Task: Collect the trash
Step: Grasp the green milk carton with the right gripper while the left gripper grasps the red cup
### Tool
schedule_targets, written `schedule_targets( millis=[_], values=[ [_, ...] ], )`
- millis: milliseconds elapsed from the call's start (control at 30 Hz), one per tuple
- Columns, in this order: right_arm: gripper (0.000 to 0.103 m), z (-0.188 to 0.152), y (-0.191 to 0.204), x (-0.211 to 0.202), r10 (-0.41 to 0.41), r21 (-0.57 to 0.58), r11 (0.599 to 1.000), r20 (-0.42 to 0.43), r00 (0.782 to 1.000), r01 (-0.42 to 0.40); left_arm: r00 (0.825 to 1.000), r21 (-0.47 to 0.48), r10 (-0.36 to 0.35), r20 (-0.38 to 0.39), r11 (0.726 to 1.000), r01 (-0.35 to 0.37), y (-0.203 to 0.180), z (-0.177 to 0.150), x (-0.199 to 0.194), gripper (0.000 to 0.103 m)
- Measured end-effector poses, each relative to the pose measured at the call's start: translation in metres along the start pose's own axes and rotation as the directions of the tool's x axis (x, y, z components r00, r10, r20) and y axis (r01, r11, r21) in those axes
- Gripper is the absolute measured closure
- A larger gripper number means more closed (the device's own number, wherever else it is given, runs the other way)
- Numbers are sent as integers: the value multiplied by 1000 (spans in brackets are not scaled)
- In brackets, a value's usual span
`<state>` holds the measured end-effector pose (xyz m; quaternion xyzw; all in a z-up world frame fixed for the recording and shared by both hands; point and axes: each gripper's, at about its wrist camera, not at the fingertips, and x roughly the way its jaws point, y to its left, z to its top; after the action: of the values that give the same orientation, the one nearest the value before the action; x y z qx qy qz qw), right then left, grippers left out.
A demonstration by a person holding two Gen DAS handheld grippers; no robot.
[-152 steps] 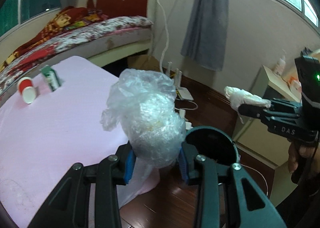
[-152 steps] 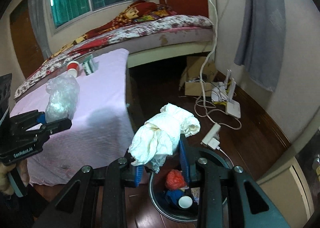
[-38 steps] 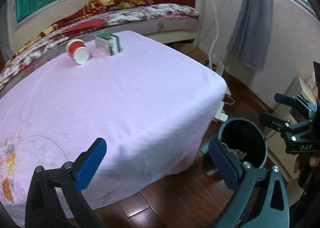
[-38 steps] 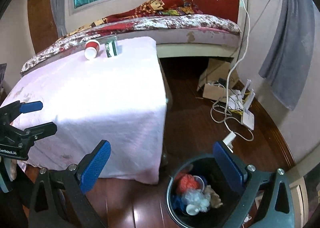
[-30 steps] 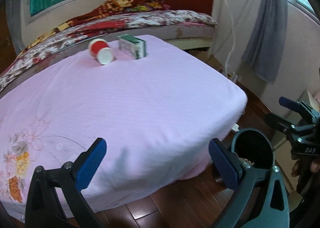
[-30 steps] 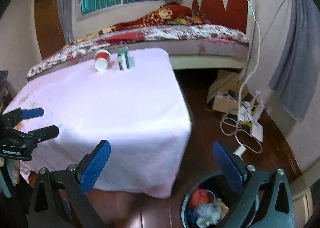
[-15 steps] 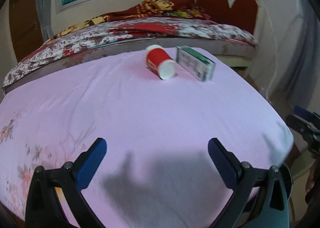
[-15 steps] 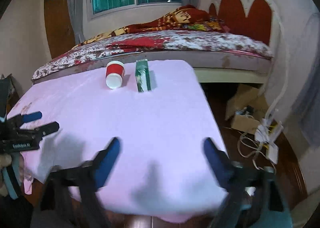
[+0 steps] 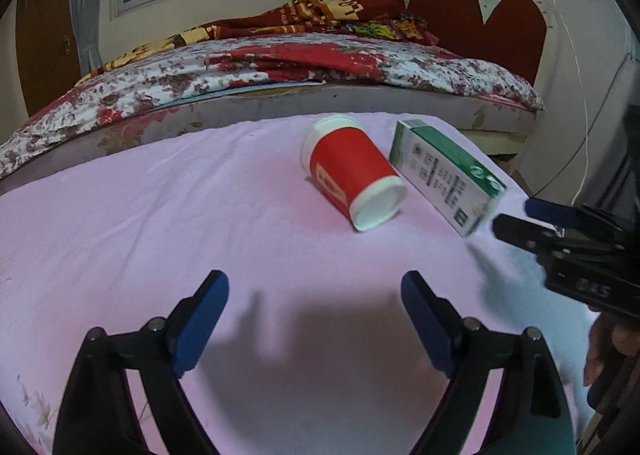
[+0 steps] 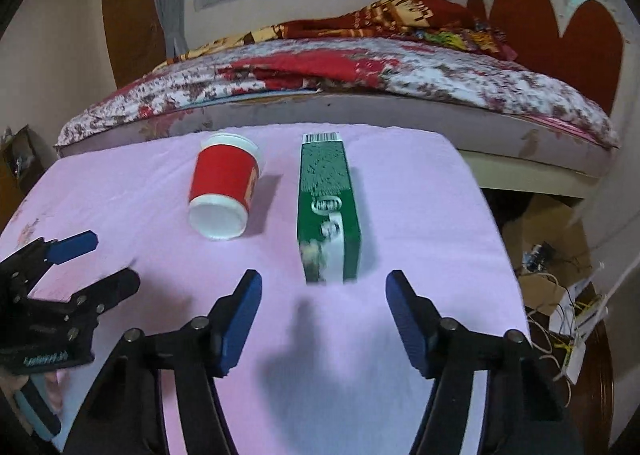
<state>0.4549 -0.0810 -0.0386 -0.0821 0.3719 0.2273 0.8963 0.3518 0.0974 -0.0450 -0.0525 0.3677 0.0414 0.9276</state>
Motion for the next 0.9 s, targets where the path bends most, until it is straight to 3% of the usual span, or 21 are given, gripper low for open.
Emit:
schedule_targets(
  millis=[133, 167, 467, 667, 733, 800, 867, 900],
  values=[
    [45, 20, -5, 36, 0, 11, 1000, -39, 999, 1, 1000, -28, -13, -14, 1000, 12, 1, 9, 13, 15],
    [62, 21, -7, 41, 9, 17, 1000, -49, 999, -8, 1000, -30, -15, -17, 999, 14, -1, 12, 16, 15],
    [63, 27, -54, 40, -37, 35, 999, -47, 998, 39, 998, -47, -57, -14, 997, 56, -32, 32, 41, 15],
    [63, 20, -73, 34, -28, 80, 996, -41, 999, 32, 1000, -96, -12, -16, 995, 11, -46, 55, 65, 15],
    [63, 19, -72, 33, -21, 92, 996, -36, 999, 24, 999, -94, 37, -38, 995, -41, -47, 61, 77, 15],
    [63, 19, -70, 34, -24, 102, 994, -36, 999, 28, 996, -84, 68, -55, 994, -73, -46, 62, 85, 19],
    [63, 18, -69, 32, -14, 103, 995, -37, 999, 18, 996, -84, 44, -81, 995, -51, -39, 60, 88, 37],
    [63, 17, -67, 31, -14, 96, 995, -36, 999, 17, 997, -88, 22, -76, 996, -29, -35, 58, 85, 41]
  ],
)
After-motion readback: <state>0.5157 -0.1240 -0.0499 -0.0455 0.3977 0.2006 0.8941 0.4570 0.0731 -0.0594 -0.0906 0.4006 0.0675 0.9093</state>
